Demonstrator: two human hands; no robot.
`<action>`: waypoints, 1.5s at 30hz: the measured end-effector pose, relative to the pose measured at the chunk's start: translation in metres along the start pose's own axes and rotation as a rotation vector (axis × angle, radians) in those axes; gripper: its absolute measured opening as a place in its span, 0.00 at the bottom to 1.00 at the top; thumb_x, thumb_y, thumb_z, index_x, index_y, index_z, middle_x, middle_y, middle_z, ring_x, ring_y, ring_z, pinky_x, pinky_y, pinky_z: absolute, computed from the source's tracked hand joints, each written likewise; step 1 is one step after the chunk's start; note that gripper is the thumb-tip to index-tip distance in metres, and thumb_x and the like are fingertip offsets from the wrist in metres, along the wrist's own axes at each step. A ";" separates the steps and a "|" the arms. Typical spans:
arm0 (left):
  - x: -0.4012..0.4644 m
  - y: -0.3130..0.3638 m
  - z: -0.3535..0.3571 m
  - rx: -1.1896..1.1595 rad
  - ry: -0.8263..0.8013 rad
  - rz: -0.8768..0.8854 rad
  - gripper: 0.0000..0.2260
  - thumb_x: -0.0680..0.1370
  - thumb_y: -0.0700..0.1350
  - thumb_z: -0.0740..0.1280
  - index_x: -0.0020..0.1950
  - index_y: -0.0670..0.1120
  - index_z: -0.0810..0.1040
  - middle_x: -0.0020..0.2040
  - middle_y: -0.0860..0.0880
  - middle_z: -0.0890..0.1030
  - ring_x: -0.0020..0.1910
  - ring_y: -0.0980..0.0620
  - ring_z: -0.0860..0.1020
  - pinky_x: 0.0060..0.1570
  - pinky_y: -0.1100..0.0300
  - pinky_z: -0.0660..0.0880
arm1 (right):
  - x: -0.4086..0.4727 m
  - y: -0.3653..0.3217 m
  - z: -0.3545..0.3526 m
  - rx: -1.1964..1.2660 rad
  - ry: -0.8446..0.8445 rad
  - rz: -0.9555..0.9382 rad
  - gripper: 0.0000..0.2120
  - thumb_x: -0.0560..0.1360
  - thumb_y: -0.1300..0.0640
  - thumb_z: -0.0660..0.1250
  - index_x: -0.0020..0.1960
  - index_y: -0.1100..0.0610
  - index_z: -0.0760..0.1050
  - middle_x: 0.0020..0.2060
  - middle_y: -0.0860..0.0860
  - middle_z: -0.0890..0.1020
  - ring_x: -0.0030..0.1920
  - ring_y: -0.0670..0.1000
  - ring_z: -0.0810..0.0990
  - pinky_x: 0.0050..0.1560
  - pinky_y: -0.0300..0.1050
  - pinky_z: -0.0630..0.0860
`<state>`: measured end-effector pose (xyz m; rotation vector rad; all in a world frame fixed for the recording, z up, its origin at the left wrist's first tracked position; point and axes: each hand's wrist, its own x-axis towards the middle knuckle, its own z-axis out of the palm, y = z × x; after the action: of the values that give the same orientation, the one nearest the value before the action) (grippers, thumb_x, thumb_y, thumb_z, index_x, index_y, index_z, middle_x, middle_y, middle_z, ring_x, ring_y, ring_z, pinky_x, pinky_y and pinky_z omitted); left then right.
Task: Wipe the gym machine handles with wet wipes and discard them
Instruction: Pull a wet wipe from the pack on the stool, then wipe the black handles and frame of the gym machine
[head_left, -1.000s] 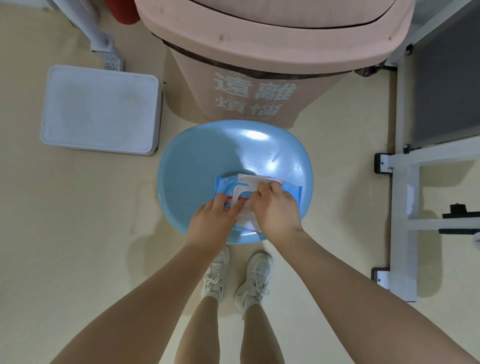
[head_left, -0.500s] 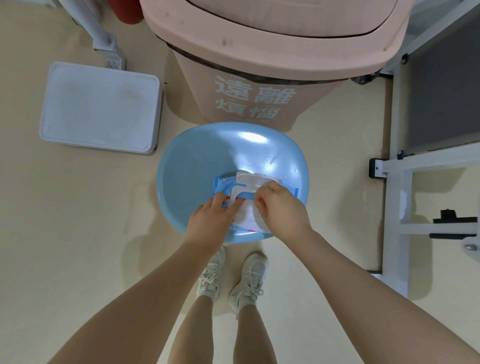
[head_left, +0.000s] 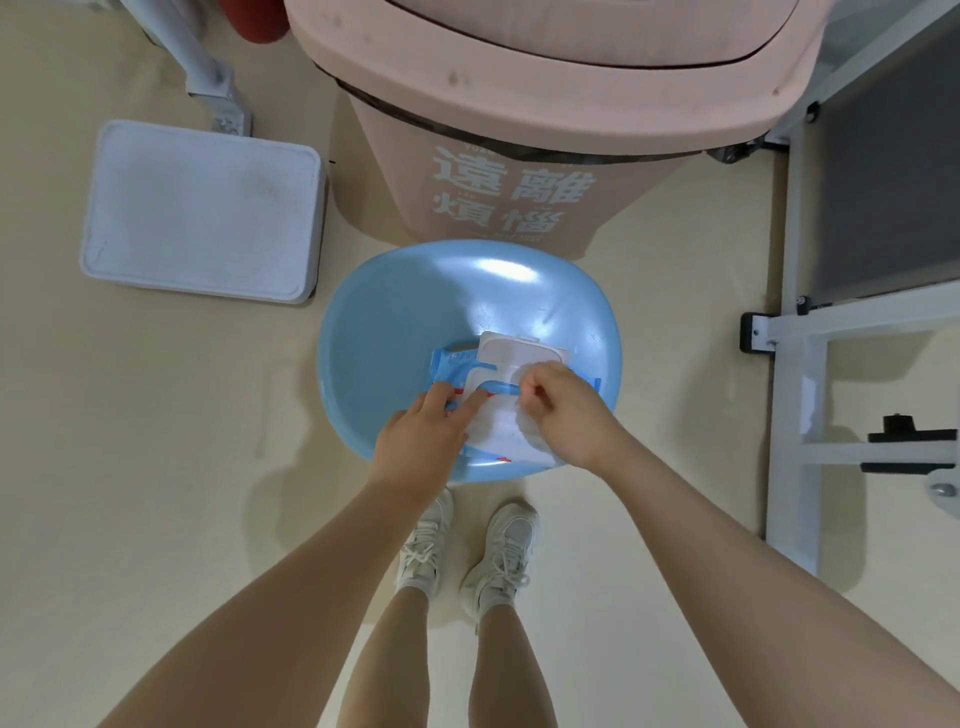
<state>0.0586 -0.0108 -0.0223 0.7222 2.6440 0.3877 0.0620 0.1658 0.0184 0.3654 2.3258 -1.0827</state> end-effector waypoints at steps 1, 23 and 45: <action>0.000 -0.001 0.000 0.005 -0.003 -0.012 0.29 0.57 0.39 0.79 0.57 0.49 0.80 0.43 0.45 0.79 0.36 0.46 0.81 0.24 0.58 0.74 | -0.004 0.000 -0.007 0.229 -0.033 0.061 0.11 0.78 0.65 0.57 0.38 0.55 0.67 0.37 0.50 0.70 0.39 0.49 0.69 0.40 0.42 0.65; 0.029 0.028 -0.037 0.229 -0.016 0.252 0.31 0.55 0.45 0.80 0.55 0.39 0.79 0.47 0.44 0.82 0.45 0.46 0.82 0.50 0.53 0.78 | -0.051 -0.007 -0.086 1.115 0.133 0.330 0.12 0.76 0.61 0.65 0.58 0.57 0.70 0.44 0.52 0.81 0.42 0.50 0.81 0.41 0.43 0.78; 0.026 0.214 -0.349 -1.185 -0.466 0.197 0.05 0.76 0.39 0.66 0.50 0.43 0.79 0.42 0.49 0.83 0.41 0.53 0.79 0.42 0.61 0.76 | -0.243 -0.136 -0.269 1.122 0.168 -0.023 0.09 0.76 0.63 0.57 0.53 0.59 0.73 0.44 0.53 0.79 0.43 0.50 0.77 0.41 0.38 0.77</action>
<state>-0.0159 0.1237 0.3578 0.5327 1.4887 1.4377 0.1017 0.2822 0.3857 0.8399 1.6058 -2.3579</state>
